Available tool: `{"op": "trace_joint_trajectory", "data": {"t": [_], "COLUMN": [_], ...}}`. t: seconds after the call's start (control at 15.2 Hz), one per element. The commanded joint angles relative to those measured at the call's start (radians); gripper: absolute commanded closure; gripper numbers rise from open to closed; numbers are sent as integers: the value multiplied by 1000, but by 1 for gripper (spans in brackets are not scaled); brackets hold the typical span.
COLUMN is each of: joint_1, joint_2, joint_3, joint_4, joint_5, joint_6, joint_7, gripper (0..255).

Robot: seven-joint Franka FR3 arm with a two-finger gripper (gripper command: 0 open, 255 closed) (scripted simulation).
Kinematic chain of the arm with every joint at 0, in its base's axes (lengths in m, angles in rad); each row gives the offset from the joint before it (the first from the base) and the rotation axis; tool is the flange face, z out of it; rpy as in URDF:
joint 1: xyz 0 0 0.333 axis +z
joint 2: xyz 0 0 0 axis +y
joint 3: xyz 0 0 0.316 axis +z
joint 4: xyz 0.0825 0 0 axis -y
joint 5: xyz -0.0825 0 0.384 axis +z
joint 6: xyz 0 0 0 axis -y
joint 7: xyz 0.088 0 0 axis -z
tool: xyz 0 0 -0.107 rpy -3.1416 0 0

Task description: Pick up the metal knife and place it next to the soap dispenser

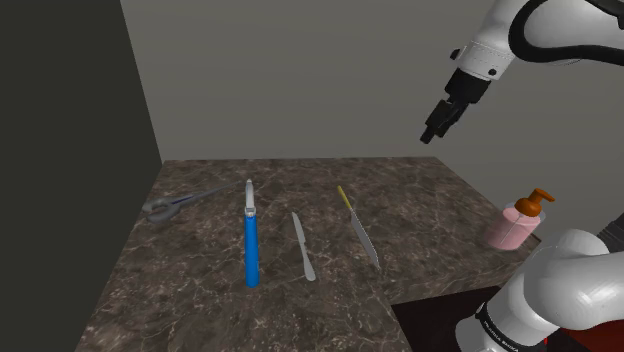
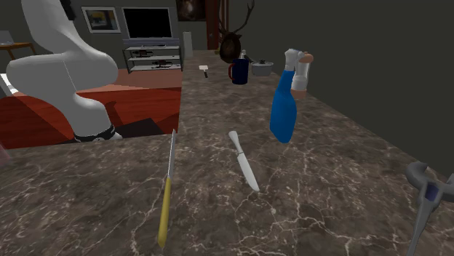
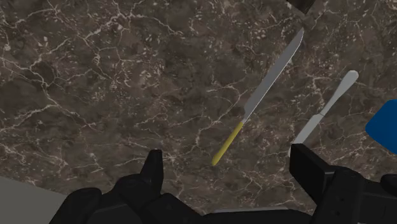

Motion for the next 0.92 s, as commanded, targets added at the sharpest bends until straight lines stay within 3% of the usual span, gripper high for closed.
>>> {"op": "trace_joint_trajectory", "data": {"t": [0.0, 0.86], "joint_1": [0, 16], "joint_2": [0, 217], "joint_3": [0, 242], "joint_4": [0, -93], "joint_5": [0, 167], "joint_6": [0, 206], "joint_7": [0, 424], "gripper": [0, 0]}}
